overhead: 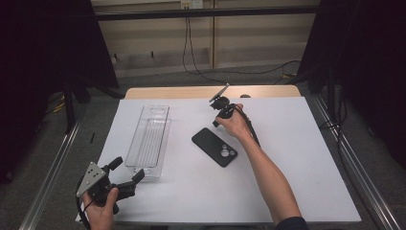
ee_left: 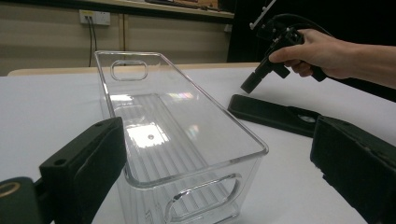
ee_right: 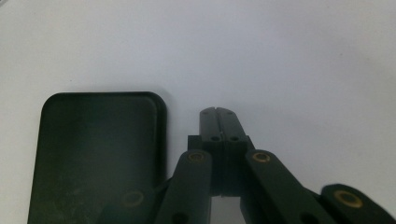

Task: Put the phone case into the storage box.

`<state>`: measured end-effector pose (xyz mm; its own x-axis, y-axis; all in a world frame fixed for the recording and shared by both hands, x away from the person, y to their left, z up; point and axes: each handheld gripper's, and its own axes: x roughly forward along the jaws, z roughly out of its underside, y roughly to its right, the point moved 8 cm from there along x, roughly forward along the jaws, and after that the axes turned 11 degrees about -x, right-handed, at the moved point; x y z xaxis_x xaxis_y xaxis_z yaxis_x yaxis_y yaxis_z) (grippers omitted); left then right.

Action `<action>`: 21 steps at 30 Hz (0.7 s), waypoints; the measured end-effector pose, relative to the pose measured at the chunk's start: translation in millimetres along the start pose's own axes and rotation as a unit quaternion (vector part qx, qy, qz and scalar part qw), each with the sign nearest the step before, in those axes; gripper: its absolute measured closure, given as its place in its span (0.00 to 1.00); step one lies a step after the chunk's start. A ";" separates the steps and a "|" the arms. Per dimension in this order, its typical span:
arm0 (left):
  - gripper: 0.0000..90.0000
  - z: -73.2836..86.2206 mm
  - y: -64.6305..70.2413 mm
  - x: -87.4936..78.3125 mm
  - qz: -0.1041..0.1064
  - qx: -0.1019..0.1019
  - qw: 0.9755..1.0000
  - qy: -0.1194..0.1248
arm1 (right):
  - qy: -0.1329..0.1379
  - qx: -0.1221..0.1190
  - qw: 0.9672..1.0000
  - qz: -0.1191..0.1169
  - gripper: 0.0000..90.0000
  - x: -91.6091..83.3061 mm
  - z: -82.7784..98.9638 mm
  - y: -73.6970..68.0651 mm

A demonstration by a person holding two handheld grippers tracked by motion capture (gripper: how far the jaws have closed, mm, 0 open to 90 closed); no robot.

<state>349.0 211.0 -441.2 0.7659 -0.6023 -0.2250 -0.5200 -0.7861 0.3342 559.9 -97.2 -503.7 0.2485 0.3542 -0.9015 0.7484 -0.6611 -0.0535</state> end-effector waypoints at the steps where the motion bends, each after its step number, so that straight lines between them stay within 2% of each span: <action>1: 0.04 0.1 -0.1 0.0 0.000 0.000 1.000 0.000 | -0.002 -0.002 1.000 0.003 1.00 1.1 0.0 -0.1; 4: 0.04 0.2 0.0 0.1 0.000 0.000 1.000 -0.001 | -0.005 -0.002 1.000 -0.002 1.00 3.4 0.3 -1.6; 11: 0.04 -0.1 -0.6 0.2 -0.005 -0.003 1.000 0.000 | -0.014 -0.013 1.000 0.005 1.00 5.8 -0.5 -4.3; 21: 0.04 -0.4 0.1 0.4 -0.003 -0.005 1.000 0.001 | -0.020 -0.031 0.999 0.012 1.00 8.0 -5.0 -15.8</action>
<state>349.4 210.8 -440.9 0.7691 -0.5980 -0.2257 -0.5121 -0.7877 0.3424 553.1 -80.6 -507.9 0.2429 0.3119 -0.9185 0.7794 -0.6265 -0.0066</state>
